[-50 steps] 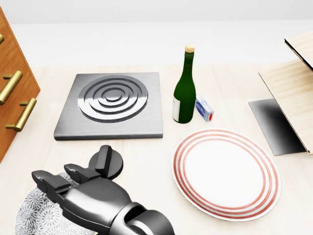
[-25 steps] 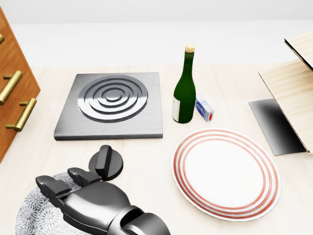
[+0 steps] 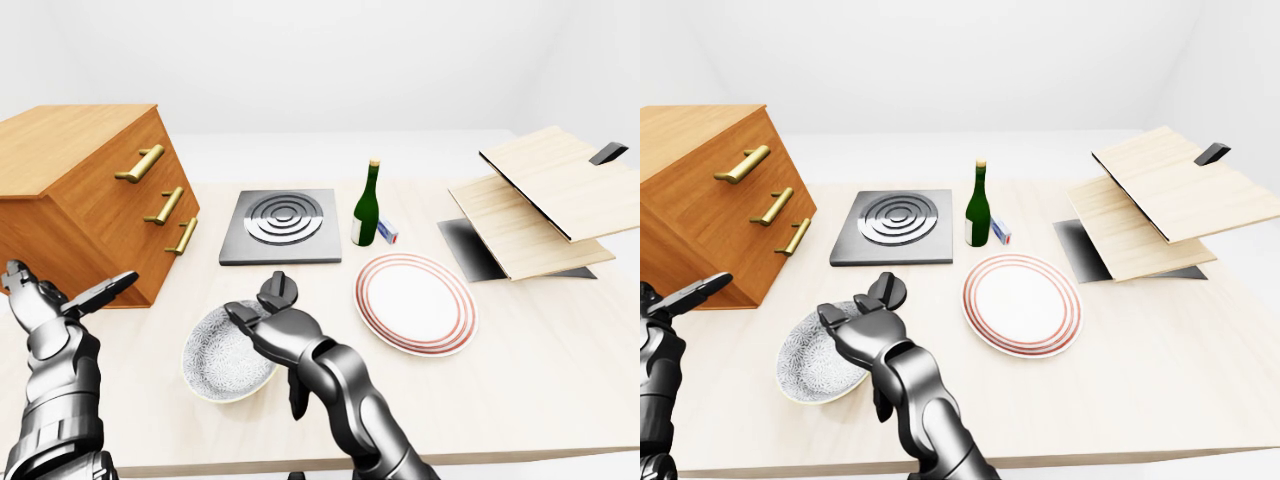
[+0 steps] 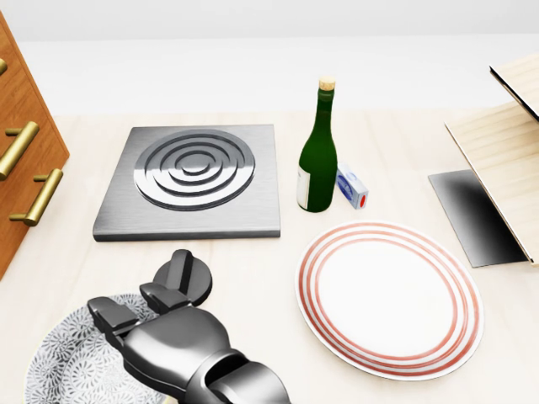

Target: Pick up the akita bowl and put it on the plate.

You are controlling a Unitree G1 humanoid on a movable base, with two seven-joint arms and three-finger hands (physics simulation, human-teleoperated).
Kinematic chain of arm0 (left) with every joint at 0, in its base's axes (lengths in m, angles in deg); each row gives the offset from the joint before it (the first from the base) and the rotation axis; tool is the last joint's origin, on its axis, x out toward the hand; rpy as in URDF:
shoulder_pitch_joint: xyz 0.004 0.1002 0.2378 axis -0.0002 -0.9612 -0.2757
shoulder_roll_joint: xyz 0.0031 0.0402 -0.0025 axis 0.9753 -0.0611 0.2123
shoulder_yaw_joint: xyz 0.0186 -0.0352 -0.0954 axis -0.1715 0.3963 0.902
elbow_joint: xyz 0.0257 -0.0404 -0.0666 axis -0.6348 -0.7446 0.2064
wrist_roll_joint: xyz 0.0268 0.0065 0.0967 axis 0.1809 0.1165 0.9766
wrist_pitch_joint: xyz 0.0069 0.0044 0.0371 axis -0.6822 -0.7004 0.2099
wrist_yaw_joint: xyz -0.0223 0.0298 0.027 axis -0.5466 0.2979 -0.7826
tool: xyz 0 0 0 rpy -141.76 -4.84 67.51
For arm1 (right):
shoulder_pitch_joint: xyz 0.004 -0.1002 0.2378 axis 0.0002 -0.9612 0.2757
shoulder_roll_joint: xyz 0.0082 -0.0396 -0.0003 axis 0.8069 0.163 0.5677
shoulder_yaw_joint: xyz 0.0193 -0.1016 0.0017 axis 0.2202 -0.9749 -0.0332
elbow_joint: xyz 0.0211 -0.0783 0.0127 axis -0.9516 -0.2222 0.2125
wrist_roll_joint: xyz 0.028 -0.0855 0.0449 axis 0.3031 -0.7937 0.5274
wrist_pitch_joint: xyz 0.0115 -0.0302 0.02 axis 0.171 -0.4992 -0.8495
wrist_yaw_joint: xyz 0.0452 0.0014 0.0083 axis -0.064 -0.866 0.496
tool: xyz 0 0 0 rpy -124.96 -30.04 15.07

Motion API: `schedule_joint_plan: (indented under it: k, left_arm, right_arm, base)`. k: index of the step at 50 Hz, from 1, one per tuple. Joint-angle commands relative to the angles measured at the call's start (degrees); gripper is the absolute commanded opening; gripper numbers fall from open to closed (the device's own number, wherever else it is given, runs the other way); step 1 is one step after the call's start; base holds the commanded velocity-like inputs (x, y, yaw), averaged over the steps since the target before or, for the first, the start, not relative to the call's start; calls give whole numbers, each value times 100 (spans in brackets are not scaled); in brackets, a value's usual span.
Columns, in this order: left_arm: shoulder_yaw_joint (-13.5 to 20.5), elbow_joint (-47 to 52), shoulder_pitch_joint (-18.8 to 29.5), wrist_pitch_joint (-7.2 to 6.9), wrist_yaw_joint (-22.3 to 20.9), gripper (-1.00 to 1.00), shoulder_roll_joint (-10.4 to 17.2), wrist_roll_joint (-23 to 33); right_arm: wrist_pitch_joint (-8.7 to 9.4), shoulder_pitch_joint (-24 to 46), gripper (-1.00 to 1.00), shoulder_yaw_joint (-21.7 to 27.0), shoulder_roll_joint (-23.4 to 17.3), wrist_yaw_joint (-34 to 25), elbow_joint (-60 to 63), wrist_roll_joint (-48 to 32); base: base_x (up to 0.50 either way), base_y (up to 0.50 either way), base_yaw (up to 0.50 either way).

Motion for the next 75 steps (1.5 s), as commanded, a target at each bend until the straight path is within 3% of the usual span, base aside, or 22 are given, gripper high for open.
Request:
schedule_joint_plan:
  k: [1,37,75]
  left_arm:
    - [-8,-6,27,0,4,100,0,-1]
    - [10,42,26,0,11,100,12,-1]
    - [-47,-116,127,0,10,100,27,-19]
  right_arm:
    - [0,84,100,-12,139,0,-153,-241]
    - [0,292,100,-52,508,0,-1173,-58]
    - [0,623,100,57,524,0,-1646,-249]
  base:
    - [0,0,0]
    - [0,0,0]
    - [0,0,0]
